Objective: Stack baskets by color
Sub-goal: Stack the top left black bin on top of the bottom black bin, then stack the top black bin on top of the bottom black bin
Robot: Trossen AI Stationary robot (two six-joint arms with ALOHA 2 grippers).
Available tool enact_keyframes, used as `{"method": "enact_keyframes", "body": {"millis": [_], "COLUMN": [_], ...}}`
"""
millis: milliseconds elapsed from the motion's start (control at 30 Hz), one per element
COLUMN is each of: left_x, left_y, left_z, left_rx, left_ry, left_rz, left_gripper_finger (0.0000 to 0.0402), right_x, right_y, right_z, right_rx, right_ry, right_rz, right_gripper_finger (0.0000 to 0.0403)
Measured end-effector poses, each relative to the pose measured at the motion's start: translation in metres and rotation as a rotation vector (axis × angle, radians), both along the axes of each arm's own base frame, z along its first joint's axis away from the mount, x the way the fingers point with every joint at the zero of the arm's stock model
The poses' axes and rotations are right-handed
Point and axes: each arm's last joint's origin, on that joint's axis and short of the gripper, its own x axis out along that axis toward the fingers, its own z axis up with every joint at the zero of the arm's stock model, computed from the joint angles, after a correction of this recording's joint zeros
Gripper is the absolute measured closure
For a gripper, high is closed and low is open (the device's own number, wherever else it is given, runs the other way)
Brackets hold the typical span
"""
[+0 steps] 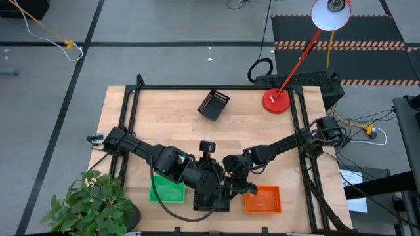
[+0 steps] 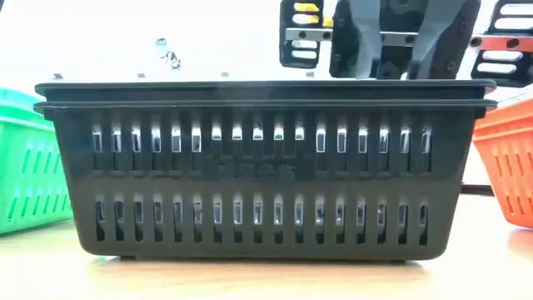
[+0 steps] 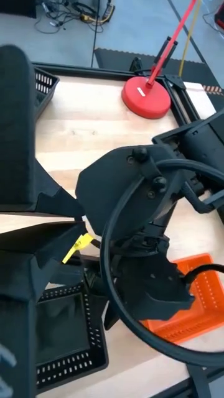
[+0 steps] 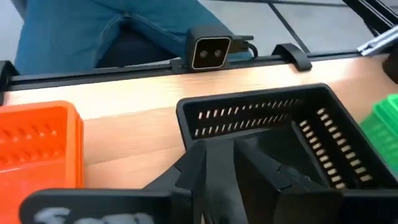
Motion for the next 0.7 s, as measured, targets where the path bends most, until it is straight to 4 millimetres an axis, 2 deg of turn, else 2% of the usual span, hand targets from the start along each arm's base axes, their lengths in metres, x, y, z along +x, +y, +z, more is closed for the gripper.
{"method": "enact_keyframes", "body": {"millis": [200,367,533,700], "left_x": [-0.007,-0.019,-0.033,-0.045], "left_y": [-0.009,-0.017,-0.033,-0.056], "left_z": [-0.002,-0.006,-0.020,-0.052], "left_rx": [-0.014,-0.020,-0.057,-0.077], "left_ry": [0.015,0.080,0.135,0.216], "left_rz": [0.009,0.050,0.119,0.157], "left_gripper_finger": [0.0376,0.0376,0.0376,0.0376], "right_x": [-0.006,-0.021,-0.052,-0.091], "right_y": [0.001,0.002,0.004,0.012], "right_z": [0.015,0.047,0.080,0.112], "right_rx": [0.064,0.165,0.195,0.114], "right_ry": [0.083,0.199,0.342,0.268], "right_rz": [-0.070,-0.162,-0.323,-0.452], "right_gripper_finger": [0.0302,0.0292,0.0296,0.0300]}}
